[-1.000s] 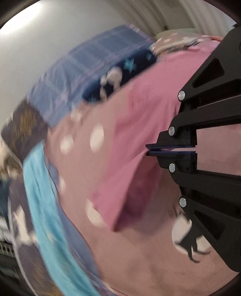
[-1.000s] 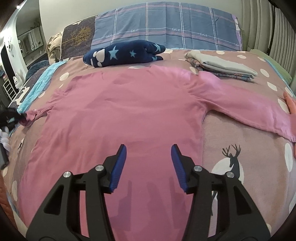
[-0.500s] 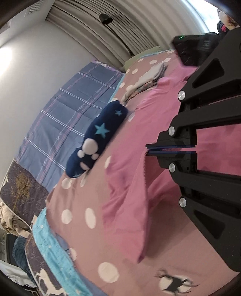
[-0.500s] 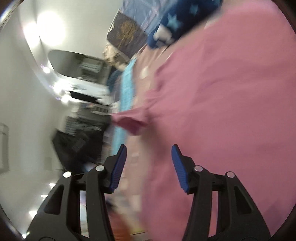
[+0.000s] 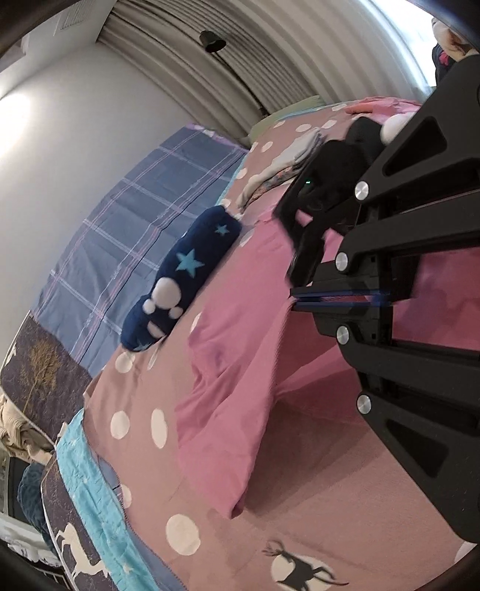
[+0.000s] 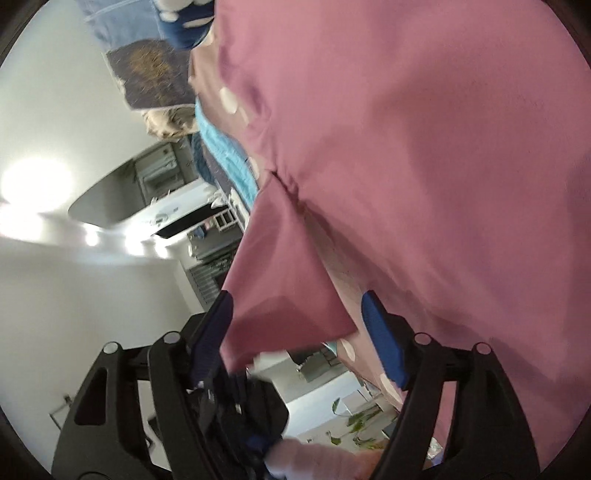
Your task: Fold small clothes
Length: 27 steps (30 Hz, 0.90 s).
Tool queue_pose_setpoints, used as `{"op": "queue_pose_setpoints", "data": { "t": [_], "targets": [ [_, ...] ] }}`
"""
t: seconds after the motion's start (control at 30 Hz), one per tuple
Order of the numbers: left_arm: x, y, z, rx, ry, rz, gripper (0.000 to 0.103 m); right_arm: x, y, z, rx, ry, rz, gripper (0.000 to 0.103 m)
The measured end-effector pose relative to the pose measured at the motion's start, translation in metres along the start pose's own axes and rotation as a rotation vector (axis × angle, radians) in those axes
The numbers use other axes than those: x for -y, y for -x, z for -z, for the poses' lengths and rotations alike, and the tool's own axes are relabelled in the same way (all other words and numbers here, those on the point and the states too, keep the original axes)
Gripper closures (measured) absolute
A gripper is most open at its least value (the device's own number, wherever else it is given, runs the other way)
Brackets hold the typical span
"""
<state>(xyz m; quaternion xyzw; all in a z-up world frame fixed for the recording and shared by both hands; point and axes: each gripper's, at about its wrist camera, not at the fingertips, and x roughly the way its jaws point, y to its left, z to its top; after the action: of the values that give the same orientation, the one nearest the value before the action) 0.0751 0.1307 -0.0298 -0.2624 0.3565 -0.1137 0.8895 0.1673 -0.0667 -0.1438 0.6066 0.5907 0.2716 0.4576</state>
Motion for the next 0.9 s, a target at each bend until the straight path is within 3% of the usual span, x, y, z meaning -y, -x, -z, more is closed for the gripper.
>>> {"op": "queue_pose_setpoints", "data": {
  "t": [0.07, 0.17, 0.37, 0.53, 0.73, 0.9],
  "targets": [
    [0.004, -0.002, 0.006, -0.012, -0.016, 0.0, 0.102, -0.016, 0.007, -0.005, 0.056, 0.11, 0.017, 0.099],
    [0.01, -0.012, 0.015, -0.047, -0.043, 0.002, 0.102, -0.046, 0.024, -0.012, 0.139, 0.281, 0.072, 0.101],
    [0.041, -0.038, 0.02, -0.094, -0.063, 0.088, 0.102, -0.106, 0.059, -0.006, 0.246, 0.538, 0.185, 0.101],
    [0.079, -0.07, 0.018, -0.132, -0.095, 0.138, 0.102, -0.142, 0.083, 0.004, 0.407, 0.788, 0.439, 0.101],
    [0.12, -0.109, 0.033, -0.201, -0.134, 0.193, 0.103, -0.126, 0.138, -0.008, 0.505, 0.813, 0.526, 0.101],
    [0.134, -0.14, 0.053, -0.284, -0.173, 0.163, 0.099, -0.109, 0.162, -0.038, 0.598, 0.79, 0.65, 0.099]
  ]
}}
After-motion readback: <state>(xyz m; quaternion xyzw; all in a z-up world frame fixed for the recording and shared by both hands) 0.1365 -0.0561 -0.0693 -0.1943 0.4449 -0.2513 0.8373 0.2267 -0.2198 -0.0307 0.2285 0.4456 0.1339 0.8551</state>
